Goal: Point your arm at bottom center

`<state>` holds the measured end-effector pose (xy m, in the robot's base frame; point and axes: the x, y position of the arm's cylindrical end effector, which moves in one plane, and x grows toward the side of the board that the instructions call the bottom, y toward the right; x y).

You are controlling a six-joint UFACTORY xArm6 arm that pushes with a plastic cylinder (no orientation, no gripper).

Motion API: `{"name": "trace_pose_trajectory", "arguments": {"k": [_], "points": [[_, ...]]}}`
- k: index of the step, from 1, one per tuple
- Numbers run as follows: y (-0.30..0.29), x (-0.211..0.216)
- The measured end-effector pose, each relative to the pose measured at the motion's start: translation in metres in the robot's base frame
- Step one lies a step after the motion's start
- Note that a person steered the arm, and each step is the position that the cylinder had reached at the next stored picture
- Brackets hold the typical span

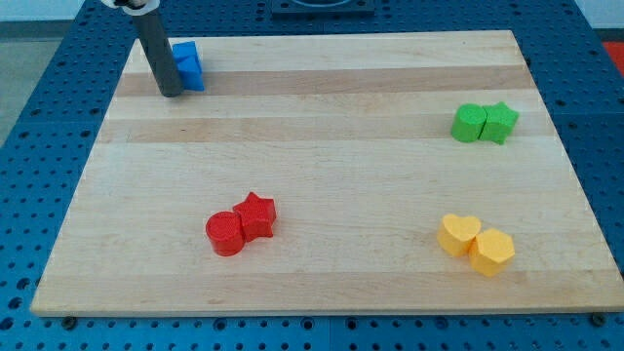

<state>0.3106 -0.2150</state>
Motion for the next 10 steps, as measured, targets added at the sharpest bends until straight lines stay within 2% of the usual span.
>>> {"name": "trace_pose_trajectory", "arguments": {"k": [2,4,9,10], "points": [[-0.001,0.0],[-0.001,0.023],[0.005,0.047],[0.079,0.089]]}}
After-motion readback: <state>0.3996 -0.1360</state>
